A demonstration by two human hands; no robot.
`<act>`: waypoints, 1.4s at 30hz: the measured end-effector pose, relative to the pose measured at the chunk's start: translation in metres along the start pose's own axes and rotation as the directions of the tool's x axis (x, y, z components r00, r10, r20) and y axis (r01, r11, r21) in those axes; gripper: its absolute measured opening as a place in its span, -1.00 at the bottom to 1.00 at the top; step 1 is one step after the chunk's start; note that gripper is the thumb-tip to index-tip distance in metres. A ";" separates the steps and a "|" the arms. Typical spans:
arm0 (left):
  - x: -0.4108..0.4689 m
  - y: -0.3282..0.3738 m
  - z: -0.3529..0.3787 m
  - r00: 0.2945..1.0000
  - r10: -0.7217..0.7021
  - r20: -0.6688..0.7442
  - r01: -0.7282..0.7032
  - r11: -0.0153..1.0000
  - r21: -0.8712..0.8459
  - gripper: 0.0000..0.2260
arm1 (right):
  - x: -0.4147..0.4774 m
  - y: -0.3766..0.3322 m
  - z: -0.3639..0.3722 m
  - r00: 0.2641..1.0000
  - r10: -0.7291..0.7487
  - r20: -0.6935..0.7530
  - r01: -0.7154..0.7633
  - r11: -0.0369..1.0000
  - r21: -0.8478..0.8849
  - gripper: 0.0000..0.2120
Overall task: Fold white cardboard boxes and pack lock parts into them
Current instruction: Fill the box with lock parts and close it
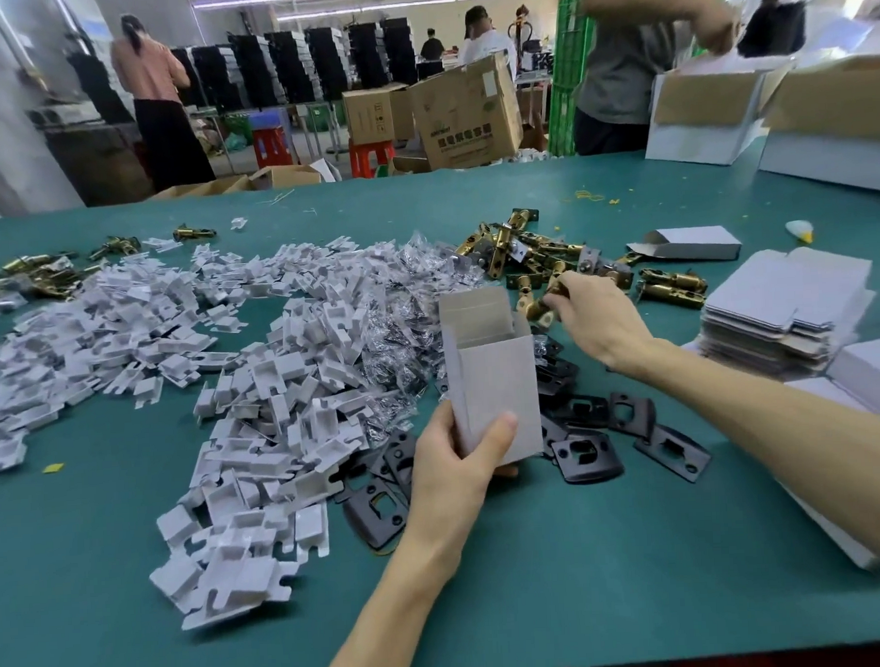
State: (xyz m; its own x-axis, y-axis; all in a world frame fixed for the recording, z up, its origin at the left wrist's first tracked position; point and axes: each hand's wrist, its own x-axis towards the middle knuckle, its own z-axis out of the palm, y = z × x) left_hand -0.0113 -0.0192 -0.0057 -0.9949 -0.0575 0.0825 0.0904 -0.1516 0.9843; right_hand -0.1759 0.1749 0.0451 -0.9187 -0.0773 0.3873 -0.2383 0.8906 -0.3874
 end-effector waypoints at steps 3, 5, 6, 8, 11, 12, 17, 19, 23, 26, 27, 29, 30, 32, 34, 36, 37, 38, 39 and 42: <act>-0.003 0.004 -0.001 0.999 0.023 0.029 -0.023 1.000 0.001 -0.65 | -0.018 -0.010 -0.023 0.998 0.061 0.020 -0.064 0.968 0.241 -0.79; -0.006 0.005 -0.003 0.998 0.034 0.048 -0.033 0.999 -0.021 -0.62 | -0.032 -0.017 -0.042 0.999 0.042 -0.028 -0.029 0.934 0.356 -0.84; -0.007 0.006 -0.003 0.998 0.036 0.058 -0.034 0.999 -0.029 -0.60 | -0.039 -0.020 -0.053 0.997 0.016 -0.071 0.013 0.923 0.385 -0.87; -0.009 0.007 -0.003 0.996 0.040 0.081 -0.037 0.999 -0.039 -0.60 | -0.051 -0.029 -0.075 0.982 -0.070 -0.173 0.132 0.915 0.380 -0.91; -0.012 0.007 -0.002 0.993 0.035 0.113 -0.031 0.999 -0.036 -0.61 | -0.066 -0.048 -0.111 0.946 -0.156 -0.283 0.262 0.883 0.390 -0.91; -0.012 0.007 -0.002 0.992 0.031 0.119 -0.028 0.999 -0.030 -0.59 | -0.071 -0.055 -0.122 0.939 -0.171 -0.298 0.288 0.866 0.409 -0.91; -0.012 0.008 -0.002 0.988 0.017 0.151 -0.017 1.000 -0.002 -0.57 | -0.088 -0.085 -0.148 0.932 -0.282 -0.229 0.359 0.804 0.474 -0.85; -0.012 0.008 -0.003 0.987 0.017 0.161 -0.018 1.000 0.004 -0.60 | -0.092 -0.091 -0.144 0.934 -0.323 -0.153 0.357 0.827 0.433 -0.85; -0.011 0.007 -0.004 0.984 0.005 0.180 -0.013 0.999 0.045 -0.59 | -0.095 -0.095 -0.131 0.925 -0.366 -0.102 0.380 0.880 0.286 -0.85; -0.009 0.006 -0.004 0.981 0.006 0.192 -0.016 0.999 0.050 -0.59 | -0.096 -0.096 -0.126 0.942 -0.329 -0.062 0.333 0.903 0.270 -0.87; -0.009 0.006 -0.004 0.980 0.009 0.198 -0.020 0.999 0.050 -0.58 | -0.097 -0.097 -0.124 0.942 -0.331 -0.047 0.332 0.908 0.256 -0.88; -0.009 0.005 -0.003 0.980 0.012 0.201 -0.022 0.999 0.047 -0.57 | -0.099 -0.100 -0.118 0.939 -0.343 -0.025 0.340 0.916 0.211 -0.89; -0.009 0.005 -0.003 0.980 0.010 0.201 -0.018 0.999 0.039 -0.57 | -0.101 -0.102 -0.115 0.940 -0.341 -0.014 0.337 0.920 0.200 -0.89; -0.010 0.005 -0.003 0.980 -0.002 0.200 0.000 1.000 0.011 -0.58 | -0.104 -0.105 -0.109 0.947 -0.321 0.022 0.310 0.929 0.204 -0.88; -0.010 0.006 -0.003 0.981 -0.007 0.192 0.009 1.000 -0.012 -0.58 | -0.106 -0.108 -0.104 0.952 -0.295 0.080 0.277 0.943 0.187 -0.86; -0.010 0.005 -0.004 0.982 -0.002 0.190 0.005 1.000 -0.014 -0.59 | -0.107 -0.111 -0.099 0.944 -0.290 0.160 0.268 0.952 0.148 -0.85; -0.010 0.006 -0.004 0.983 -0.002 0.186 0.004 1.000 -0.009 -0.61 | -0.107 -0.112 -0.097 0.936 -0.290 0.199 0.270 0.955 0.121 -0.85; -0.010 0.006 -0.004 0.983 0.000 0.182 0.001 1.000 -0.002 -0.62 | -0.107 -0.113 -0.096 0.930 -0.288 0.229 0.273 0.957 0.096 -0.84; -0.010 0.006 -0.004 0.983 0.000 0.182 0.000 1.000 0.000 -0.64 | -0.107 -0.114 -0.097 0.926 -0.285 0.247 0.274 0.959 0.079 -0.85; -0.010 0.006 -0.004 0.983 -0.008 0.184 0.005 1.000 0.014 -0.64 | -0.107 -0.114 -0.101 0.912 -0.276 0.303 0.281 0.959 0.028 -0.85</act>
State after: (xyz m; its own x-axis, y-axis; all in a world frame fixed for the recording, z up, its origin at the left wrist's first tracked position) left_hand -0.0004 -0.0233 -0.0015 -0.9868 0.1260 0.1022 0.0846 -0.1376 0.9869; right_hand -0.0185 0.1268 0.1318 -0.8676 -0.4522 0.2067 -0.4956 0.8202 -0.2858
